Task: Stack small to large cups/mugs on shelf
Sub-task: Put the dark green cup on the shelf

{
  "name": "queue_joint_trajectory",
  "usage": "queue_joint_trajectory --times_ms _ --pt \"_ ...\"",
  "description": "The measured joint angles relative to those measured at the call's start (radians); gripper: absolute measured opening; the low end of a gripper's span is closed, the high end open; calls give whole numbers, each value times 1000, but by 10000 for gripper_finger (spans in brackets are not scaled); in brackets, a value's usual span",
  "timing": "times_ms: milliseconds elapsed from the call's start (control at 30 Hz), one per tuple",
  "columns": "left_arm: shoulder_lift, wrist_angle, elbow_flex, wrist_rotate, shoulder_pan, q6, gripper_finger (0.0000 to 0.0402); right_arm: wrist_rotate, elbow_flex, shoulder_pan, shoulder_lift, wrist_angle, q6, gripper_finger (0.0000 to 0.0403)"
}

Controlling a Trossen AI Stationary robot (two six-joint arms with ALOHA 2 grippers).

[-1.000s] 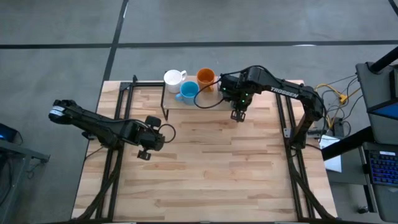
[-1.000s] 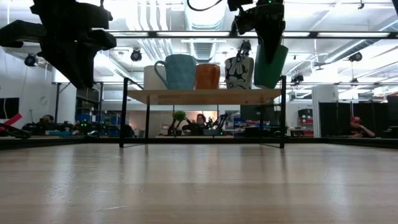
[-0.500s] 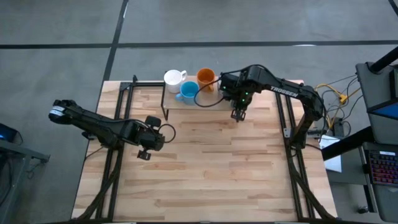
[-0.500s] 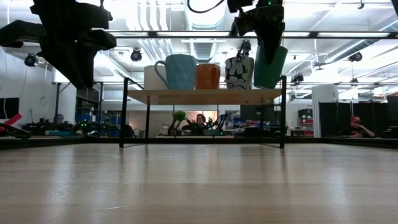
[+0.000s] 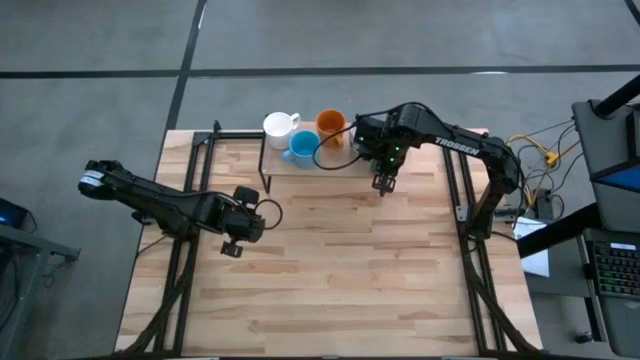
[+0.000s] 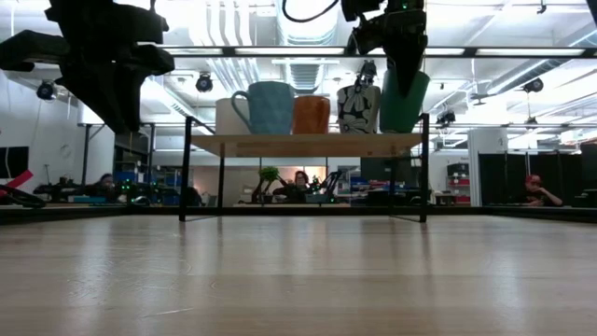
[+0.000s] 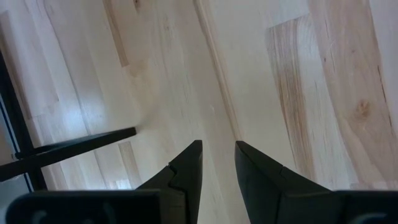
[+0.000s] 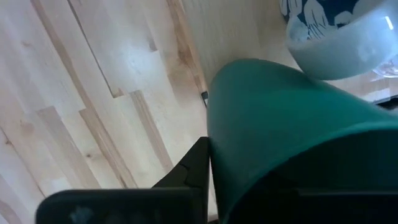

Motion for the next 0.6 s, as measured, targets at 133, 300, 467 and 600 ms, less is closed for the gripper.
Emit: queue_joint_trajectory --times_ms 133,300,467,600 --pt "0 -1 0 0 0 0 80 0 0 0 -2 0 0 47" --pt "0 -3 0 3 0 0 80 -1 2 0 -4 -1 0 76" --pt "0 -3 0 5 0 -1 80 0 53 0 -5 0 -6 101" --pt "0 -3 0 6 0 -2 80 0 134 0 -7 1 -10 117"
